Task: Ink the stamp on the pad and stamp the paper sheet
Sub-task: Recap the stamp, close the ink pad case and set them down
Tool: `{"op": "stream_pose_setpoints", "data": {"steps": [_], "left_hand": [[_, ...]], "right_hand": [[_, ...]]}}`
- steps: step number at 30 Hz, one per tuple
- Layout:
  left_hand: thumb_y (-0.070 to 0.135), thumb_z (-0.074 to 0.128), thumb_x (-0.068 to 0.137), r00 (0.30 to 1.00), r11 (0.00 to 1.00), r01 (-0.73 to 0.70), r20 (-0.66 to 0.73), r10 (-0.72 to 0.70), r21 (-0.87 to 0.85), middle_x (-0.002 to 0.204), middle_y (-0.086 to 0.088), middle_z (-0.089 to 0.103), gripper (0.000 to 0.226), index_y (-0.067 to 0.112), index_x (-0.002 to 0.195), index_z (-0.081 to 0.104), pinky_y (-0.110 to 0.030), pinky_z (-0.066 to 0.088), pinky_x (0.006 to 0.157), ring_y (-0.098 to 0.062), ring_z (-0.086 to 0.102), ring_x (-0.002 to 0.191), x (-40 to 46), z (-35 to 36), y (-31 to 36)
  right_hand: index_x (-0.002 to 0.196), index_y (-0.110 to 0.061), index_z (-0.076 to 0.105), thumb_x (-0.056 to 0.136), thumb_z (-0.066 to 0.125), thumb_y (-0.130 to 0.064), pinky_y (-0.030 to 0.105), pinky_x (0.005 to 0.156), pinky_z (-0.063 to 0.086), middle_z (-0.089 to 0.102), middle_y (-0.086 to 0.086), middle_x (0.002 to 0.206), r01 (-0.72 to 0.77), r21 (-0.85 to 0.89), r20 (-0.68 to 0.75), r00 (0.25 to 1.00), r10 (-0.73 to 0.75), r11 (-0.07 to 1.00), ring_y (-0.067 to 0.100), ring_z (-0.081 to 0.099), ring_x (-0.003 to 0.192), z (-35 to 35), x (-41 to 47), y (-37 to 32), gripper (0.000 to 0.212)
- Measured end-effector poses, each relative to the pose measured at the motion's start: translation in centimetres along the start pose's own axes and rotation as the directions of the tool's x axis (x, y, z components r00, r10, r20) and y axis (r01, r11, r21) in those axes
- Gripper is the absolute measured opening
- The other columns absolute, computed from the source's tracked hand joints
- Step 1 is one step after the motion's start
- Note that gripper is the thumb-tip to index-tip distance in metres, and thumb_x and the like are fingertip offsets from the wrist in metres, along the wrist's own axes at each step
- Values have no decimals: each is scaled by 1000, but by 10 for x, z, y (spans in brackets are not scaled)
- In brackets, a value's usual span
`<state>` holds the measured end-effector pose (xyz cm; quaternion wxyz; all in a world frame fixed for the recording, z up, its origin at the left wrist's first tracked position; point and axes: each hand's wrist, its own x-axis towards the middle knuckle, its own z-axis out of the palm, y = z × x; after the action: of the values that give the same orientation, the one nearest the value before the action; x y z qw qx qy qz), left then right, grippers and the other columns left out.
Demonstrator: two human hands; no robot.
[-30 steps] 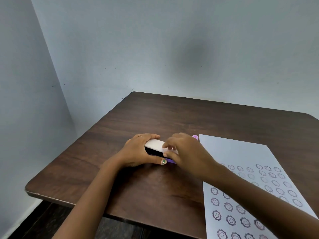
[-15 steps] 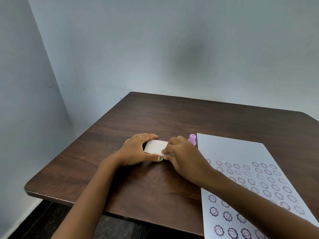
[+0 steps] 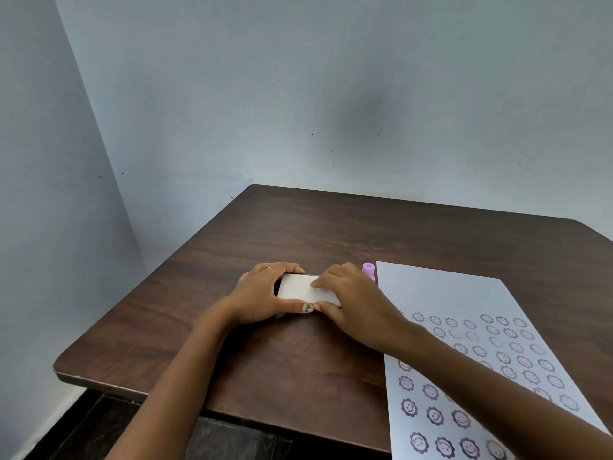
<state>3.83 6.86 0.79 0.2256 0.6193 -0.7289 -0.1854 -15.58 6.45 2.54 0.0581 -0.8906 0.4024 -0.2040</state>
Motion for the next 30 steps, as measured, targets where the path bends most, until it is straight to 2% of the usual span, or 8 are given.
{"op": "stream_pose_setpoints", "data": {"steps": [4, 9, 13, 16, 20, 22, 25, 30], "left_hand": [[60, 70, 68, 1000, 1000, -1, -11, 1, 2, 137, 20, 45, 68, 39, 128, 44, -36, 24, 111, -7, 32, 130, 0, 2, -1], [64, 68, 66, 999, 1000, -2, -46, 2, -1, 136, 21, 47, 72, 41, 130, 44, -37, 24, 111, -7, 33, 130, -1, 3, 1], [69, 60, 64, 996, 997, -23, -81, 29, 69, 145, 15, 40, 85, 36, 139, 37, -35, 19, 114, -10, 30, 136, -5, 4, 7], [71, 48, 64, 987, 988, -44, -144, 65, 149, 153, 13, 27, 92, 34, 145, 25, -35, 4, 116, -10, 17, 143, -12, 7, 17], [71, 40, 74, 976, 973, -125, -155, 156, 192, 156, 15, 19, 84, 33, 147, 19, -29, -7, 115, -6, 8, 144, -26, 22, 33], [71, 36, 80, 983, 963, -129, -101, 157, 235, 158, 13, 12, 83, 30, 149, 13, -28, -9, 116, -5, 1, 144, -32, 33, 39], [71, 26, 84, 995, 943, -91, -16, 101, 321, 159, 11, -1, 82, 28, 149, 1, -35, -11, 118, -6, -11, 144, -32, 45, 45], [70, 26, 85, 996, 939, -90, 31, 85, 333, 159, 10, -4, 83, 26, 150, 0, -38, -12, 117, -8, -13, 144, -12, 44, 44]], "right_hand": [[126, -19, 52, 89, 54, -32, 48, 112, 20, 53, -1, 135, -33, -47, 127, 991, 39, 998, 15, 42, 124, -5, 5, 7, 38], [127, -17, 51, 93, 48, -26, 53, 114, 14, 52, 1, 137, -17, -57, 109, 994, 23, 998, 16, 41, 126, 0, 4, 8, 35], [129, -19, 49, 91, 49, -35, 41, 113, 25, 48, 0, 140, 32, -37, 21, 999, -31, 999, 14, 38, 128, -2, -3, 10, 41], [123, -20, 55, 90, 51, -36, 27, 99, 33, 56, -1, 131, 69, -8, -148, 987, -70, 998, 14, 44, 121, -15, -10, 11, 37], [114, -17, 61, 90, 53, -25, 23, 93, 33, 63, 2, 120, -38, 67, -321, 945, 57, 997, 18, 51, 115, -31, -28, 32, 27], [125, -19, 52, 92, 47, -33, 25, 102, 29, 53, 2, 135, -213, 26, -230, 949, 214, 977, 19, 44, 127, -31, -38, 48, 36], [142, -22, 25, 91, 31, -53, 38, 115, 15, 19, 0, 156, -422, -151, 10, 903, 429, 894, 22, 17, 143, -24, -51, 69, 61], [145, -24, 1, 68, 1, -72, 43, 116, -1, -2, 0, 158, -451, -243, 140, 860, 491, 859, 22, -1, 145, -17, -54, 89, 91]]}}
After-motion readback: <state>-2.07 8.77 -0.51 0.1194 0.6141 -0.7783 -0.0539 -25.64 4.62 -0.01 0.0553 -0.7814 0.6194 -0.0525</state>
